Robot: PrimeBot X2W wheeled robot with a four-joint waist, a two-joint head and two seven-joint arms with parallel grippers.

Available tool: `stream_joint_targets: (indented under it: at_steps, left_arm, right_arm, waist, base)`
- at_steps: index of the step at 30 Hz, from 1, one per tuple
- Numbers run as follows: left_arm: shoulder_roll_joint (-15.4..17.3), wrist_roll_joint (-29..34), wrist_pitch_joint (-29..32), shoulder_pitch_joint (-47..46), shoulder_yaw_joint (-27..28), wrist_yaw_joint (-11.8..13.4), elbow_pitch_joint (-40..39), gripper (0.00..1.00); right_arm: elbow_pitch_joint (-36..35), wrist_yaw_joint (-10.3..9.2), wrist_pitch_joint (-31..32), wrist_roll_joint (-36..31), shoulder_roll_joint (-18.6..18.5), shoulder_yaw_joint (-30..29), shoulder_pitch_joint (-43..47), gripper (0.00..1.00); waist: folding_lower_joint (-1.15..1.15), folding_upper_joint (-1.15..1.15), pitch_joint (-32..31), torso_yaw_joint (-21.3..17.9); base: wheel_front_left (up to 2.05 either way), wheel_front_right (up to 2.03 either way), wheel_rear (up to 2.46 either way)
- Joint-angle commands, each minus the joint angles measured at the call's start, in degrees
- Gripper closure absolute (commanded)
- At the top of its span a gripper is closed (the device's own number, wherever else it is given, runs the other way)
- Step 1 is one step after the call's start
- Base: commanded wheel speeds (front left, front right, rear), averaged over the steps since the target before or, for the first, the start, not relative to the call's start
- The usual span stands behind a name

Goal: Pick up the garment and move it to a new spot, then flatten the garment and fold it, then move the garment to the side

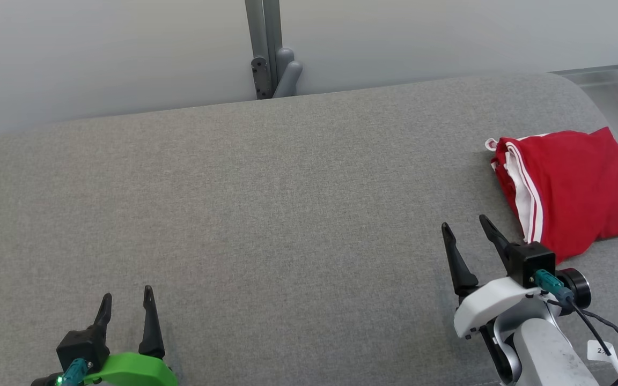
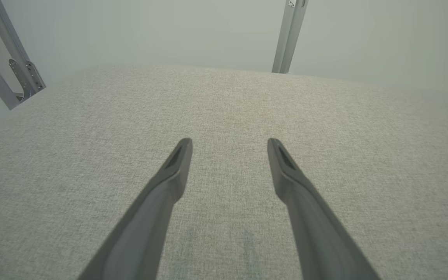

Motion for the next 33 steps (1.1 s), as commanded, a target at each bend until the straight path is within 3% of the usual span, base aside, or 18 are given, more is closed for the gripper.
stream_joint_targets:
  at_steps: [1, 19, 20, 24, 33]
  left_arm:
    - [0.2, -0.5, 0.0, 0.7, 0.1, -0.3, -0.2, 0.00]
    - [0.2, -1.6, 0.0, 0.9, -0.7, -2.3, -0.4, 0.00]
    - [0.0, -1.8, 0.0, 0.4, -0.6, -2.3, -0.2, 1.00]
    - [-0.4, -2.1, 0.3, 0.9, -0.6, -2.3, 1.7, 1.00]
    - [-0.4, -11.8, 3.2, 0.1, 0.4, -2.7, 0.6, 1.00]
  right_arm:
    - [-0.2, -0.10, -0.1, 0.4, -0.1, 0.0, 0.8, 0.00]
    - [1.4, -0.10, -0.1, 2.0, -0.1, -1.2, 1.0, 0.00]
    - [1.4, 0.00, 0.0, 1.9, 0.0, -1.3, 0.6, 1.00]
    - [3.3, 0.01, 0.2, 2.3, 0.3, -1.4, 2.1, 1.00]
    - [1.5, 0.00, 3.1, 12.9, 0.3, -2.8, 2.5, 1.00]
  waist:
    - [0.00, 0.00, 0.0, -0.1]
    - [0.00, 0.00, 0.2, -0.8]
    - [0.00, 0.00, 0.2, -0.8]
    - [0.00, 0.00, 0.2, -0.8]
    - [0.00, 0.00, 0.1, -0.4]
  base:
    - [0.00, 0.00, 0.00]
    - [0.00, 0.00, 0.00]
    - [0.00, 0.00, 0.00]
    - [0.00, 0.00, 0.00]
    - [0.00, 0.00, 0.00]
